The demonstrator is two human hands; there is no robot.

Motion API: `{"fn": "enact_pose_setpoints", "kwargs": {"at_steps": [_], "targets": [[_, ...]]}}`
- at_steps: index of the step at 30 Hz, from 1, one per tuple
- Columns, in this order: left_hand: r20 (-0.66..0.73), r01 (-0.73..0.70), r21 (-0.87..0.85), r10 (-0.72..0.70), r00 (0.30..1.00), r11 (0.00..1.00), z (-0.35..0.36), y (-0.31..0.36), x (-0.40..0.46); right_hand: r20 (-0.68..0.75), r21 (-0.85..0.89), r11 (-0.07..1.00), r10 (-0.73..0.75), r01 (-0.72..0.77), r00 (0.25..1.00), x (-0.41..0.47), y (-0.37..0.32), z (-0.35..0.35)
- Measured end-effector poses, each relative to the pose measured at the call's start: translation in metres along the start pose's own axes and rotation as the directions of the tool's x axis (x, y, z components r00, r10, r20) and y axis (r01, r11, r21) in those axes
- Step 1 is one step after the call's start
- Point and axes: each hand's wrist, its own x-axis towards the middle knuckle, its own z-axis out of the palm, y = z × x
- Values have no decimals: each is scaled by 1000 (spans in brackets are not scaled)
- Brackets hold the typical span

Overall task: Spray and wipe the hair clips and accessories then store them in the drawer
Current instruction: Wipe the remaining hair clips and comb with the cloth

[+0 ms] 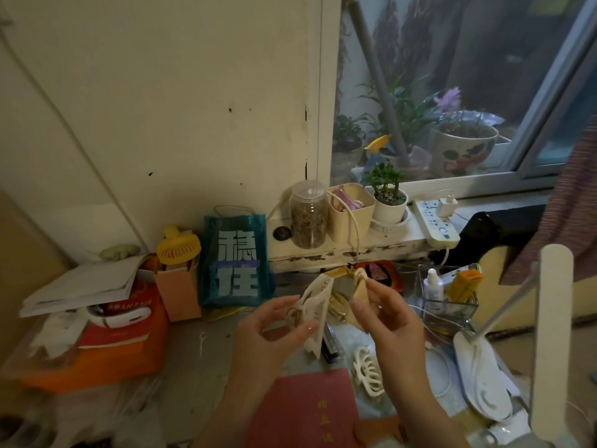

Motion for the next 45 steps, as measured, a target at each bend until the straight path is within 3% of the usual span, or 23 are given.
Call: {"fn": "enact_pose_setpoints", "kwargs": {"at_steps": [4, 8, 12, 20, 28, 33, 36, 38, 41, 45], "targets": [[71, -27, -42, 30, 997, 999, 4, 5, -4, 33, -52, 998, -41, 43, 999, 1, 4, 13], [59, 41, -168, -32, 998, 985, 6, 5, -1, 58, -34, 999, -40, 42, 998, -3, 9, 19], [71, 64, -276, -46, 996, 959, 8, 7, 1, 98, -127, 990, -53, 65, 994, -8, 14, 18], [41, 48, -361, -35, 999, 931, 8, 10, 5, 137, -204, 979, 5, 23, 991, -18, 23, 7], [33, 25, -338, -14, 999, 941, 5, 6, 9, 163, -240, 968, 118, -76, 980, -22, 33, -10], [54, 46, -285, -32, 998, 957, 4, 2, 11, 55, -301, 947, -102, 114, 993, -2, 5, -13], [61, 44, -263, -29, 998, 964, 6, 0, 10, 12, -354, 901, -264, 251, 964, 7, -12, -7], [76, 33, -255, -14, 997, 966, 9, 2, 7, 59, -418, 834, -371, 360, 927, 9, -16, 2], [73, -1, -242, 20, 997, 970, 13, 4, 5, 184, -498, 749, -402, 437, 897, 4, -4, 17], [72, -10, -223, 27, 997, 975, 16, 3, 4, 168, -527, 729, -414, 437, 894, 2, 8, 17]]}}
